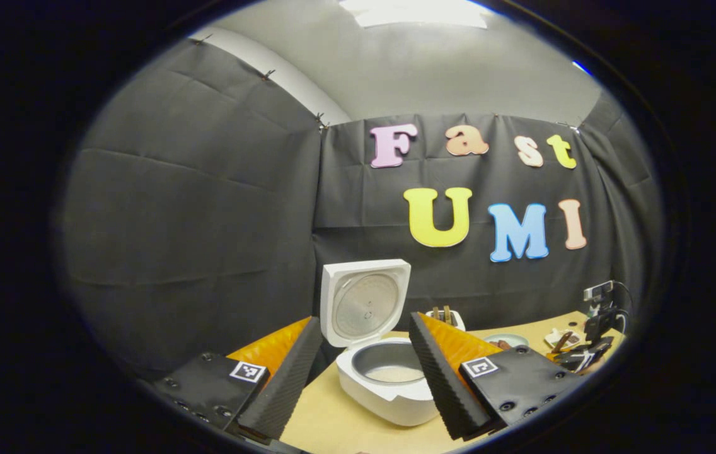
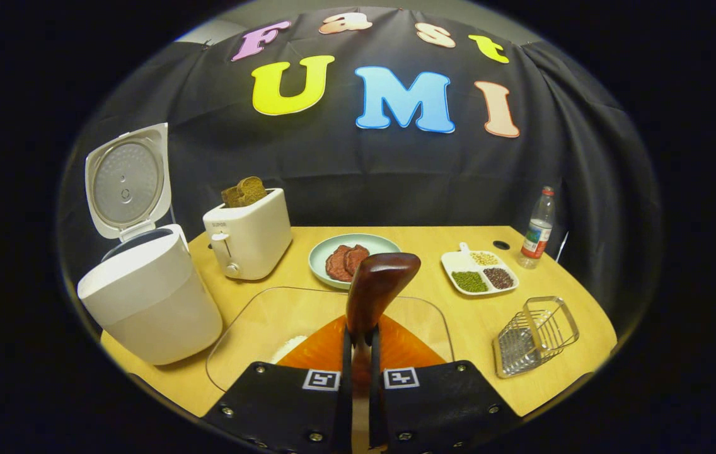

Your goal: Close the left gripper, press the button to open the rice cooker; take a wooden spoon from the chopstick holder with the right hand, scoop a spoonful of rice and pour it into the rice cooker, then put the wooden spoon back into the chopstick holder.

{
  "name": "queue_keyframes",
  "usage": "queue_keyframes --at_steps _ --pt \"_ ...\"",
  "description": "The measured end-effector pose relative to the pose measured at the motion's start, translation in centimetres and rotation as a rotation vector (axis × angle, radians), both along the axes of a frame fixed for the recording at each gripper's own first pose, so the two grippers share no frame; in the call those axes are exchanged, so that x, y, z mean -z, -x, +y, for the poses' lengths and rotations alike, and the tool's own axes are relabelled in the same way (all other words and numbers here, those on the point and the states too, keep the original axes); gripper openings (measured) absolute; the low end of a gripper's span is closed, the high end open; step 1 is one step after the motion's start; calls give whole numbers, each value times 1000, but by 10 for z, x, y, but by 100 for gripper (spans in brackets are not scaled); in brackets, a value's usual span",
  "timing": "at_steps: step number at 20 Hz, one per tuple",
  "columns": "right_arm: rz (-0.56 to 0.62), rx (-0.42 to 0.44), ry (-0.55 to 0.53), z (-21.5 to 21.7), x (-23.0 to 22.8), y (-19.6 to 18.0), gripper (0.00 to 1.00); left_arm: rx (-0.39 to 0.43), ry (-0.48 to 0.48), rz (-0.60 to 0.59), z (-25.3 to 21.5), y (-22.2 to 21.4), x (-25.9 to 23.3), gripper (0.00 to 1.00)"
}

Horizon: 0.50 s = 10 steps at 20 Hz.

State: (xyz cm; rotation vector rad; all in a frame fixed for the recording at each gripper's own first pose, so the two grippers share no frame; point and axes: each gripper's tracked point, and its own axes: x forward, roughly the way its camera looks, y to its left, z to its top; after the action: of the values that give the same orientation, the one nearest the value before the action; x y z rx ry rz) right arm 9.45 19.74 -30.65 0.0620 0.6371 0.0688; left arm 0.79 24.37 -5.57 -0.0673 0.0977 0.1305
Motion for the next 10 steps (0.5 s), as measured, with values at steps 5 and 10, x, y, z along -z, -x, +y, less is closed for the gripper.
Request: queue_keyframes --at_steps 5,10 --pt "60 74 -278 14 3 6 11 -6 3 4 4 4 3 97" --pt "154 214 -581 5 10 4 11 -8 -3 -3 4 9 0 100"
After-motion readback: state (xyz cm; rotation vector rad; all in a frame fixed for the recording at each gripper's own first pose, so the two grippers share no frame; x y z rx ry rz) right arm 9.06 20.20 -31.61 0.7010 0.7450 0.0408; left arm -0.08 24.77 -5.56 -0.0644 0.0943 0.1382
